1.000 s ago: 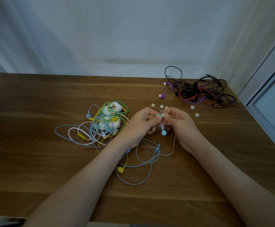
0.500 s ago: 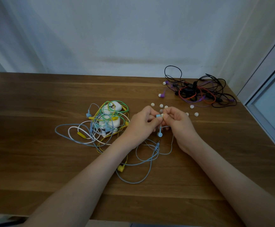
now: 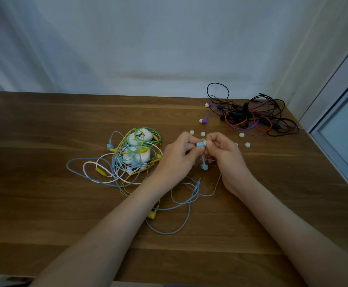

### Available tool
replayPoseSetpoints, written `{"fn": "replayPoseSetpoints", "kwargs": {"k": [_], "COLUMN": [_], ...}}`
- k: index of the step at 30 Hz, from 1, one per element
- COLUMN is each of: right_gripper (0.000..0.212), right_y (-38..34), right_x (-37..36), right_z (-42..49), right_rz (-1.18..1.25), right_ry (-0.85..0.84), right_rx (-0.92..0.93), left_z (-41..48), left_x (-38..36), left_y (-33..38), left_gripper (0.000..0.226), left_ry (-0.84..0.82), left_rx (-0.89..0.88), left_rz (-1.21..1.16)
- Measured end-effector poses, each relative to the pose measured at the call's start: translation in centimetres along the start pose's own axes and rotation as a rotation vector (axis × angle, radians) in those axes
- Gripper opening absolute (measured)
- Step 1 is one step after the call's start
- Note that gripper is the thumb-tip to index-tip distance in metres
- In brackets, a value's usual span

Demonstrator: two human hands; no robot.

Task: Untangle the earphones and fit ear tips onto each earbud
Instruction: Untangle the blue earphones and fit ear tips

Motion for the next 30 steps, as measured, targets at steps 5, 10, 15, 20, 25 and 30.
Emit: {"fn": "replayPoseSetpoints", "kwargs": {"k": [5, 10, 15, 20, 25, 30], "right_gripper": [0.02, 0.018, 0.013, 0.013, 0.009, 0.009], "right_y": [-0.3, -0.2, -0.1, 0.1, 0.1, 0.0], "right_x": [0.2, 0.1, 0.1, 0.1, -0.1, 0.1], "right_z": [0.1, 0.1, 0.2, 0.2, 0.0, 0.1], "right_rz": [-0.011, 0.007, -0.012, -0.076, -0.161, -0.113], "right_ry": [-0.025, -0.011, 0.049, 0.07, 0.105, 0.145], "right_rx": [-0.043, -0.049, -0.035, -0.02, 0.002, -0.054], "left_z": [0.1, 0.2, 0.4, 0.7, 0.8, 0.9], "left_x": [0.1, 0.1, 0.0, 0.0, 0.1, 0.0], "left_y": [0.0, -0.2, -0.6, -1.1, -1.4, -1.3], "left_gripper": [0.01, 0.012, 0.017, 0.014, 0.013, 0.015], "left_ry": [-0.032, -0.082, -0.083, -0.05, -0.052, -0.074], "left_rx": [0.011, 0.036, 0.056, 0.096, 0.125, 0.107], "left_rz": [-0.041, -0.131, -0.166, -0.214, -0.291, -0.356]}}
Point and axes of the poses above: each hand's wrist, its own z-axis towards the middle knuckle, its own x-axis out of the back of the hand, y = z × x, the point moved 2 cm from there along z, towards the middle knuckle, and after that the axes turned 14 degrees about -y, right-handed, at the moved point
